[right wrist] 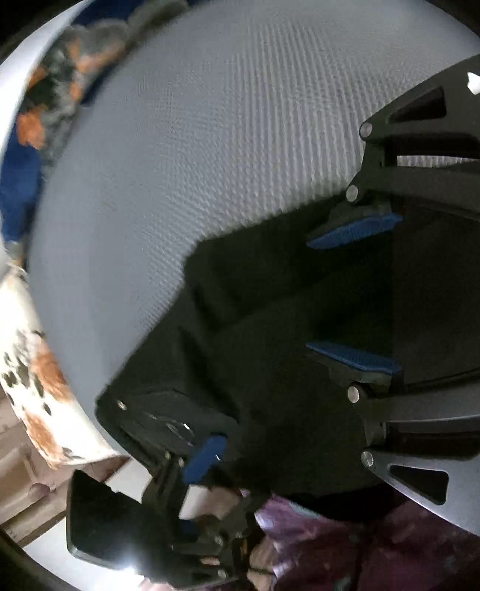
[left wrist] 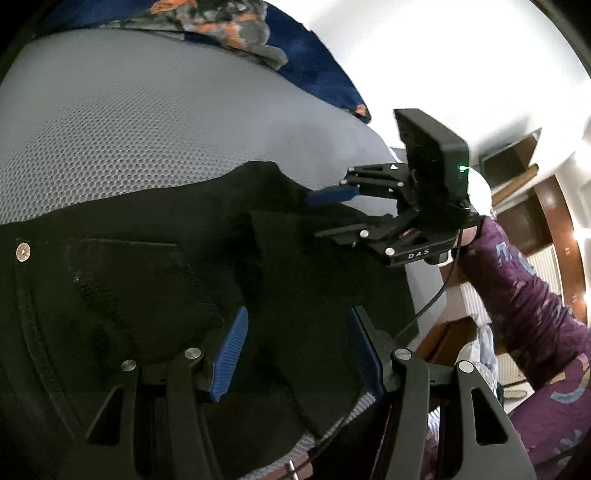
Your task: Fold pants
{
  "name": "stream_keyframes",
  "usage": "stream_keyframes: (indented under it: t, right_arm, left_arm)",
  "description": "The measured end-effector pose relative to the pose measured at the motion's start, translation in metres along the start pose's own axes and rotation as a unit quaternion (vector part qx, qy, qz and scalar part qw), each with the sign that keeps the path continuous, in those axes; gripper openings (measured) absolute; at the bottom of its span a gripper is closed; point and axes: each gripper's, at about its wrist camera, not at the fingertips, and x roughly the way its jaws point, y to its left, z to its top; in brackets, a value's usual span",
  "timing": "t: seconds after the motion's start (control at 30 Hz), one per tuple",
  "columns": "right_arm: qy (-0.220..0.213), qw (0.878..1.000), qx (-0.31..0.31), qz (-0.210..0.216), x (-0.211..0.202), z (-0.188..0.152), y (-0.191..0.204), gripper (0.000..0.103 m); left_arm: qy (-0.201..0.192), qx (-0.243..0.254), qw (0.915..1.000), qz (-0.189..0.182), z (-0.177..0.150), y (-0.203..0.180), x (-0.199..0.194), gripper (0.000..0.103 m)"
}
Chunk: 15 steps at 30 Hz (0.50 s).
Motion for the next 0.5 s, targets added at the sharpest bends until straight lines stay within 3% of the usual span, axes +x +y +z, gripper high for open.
stream_keyframes:
  t: [0.03, 0.1, 0.2, 0.5]
  right_arm:
    - [0.005, 1.000, -0.011, 0.010, 0.001, 0.000, 0.003, 0.047]
    - [0.025, 0.999, -0.035, 0.006, 0.004, 0.000, 0.010, 0.029]
    - [0.034, 0.999, -0.023, 0.029, 0.003, 0.004, 0.003, 0.019]
    - [0.043, 0.996, -0.011, 0.082, 0.016, 0.024, -0.009, 0.024]
  left_arm:
    - [0.002, -0.005, 1.0000, 0.000, 0.000, 0.002, 0.001, 0.057]
    - [0.002, -0.012, 0.9999, 0.002, -0.003, 0.008, 0.002, 0.057]
    - [0.007, -0.020, 0.9997, 0.014, -0.006, 0.018, 0.005, 0.057]
    - [-0.009, -0.041, 0.9991, -0.001, -0.020, 0.032, 0.001, 0.058]
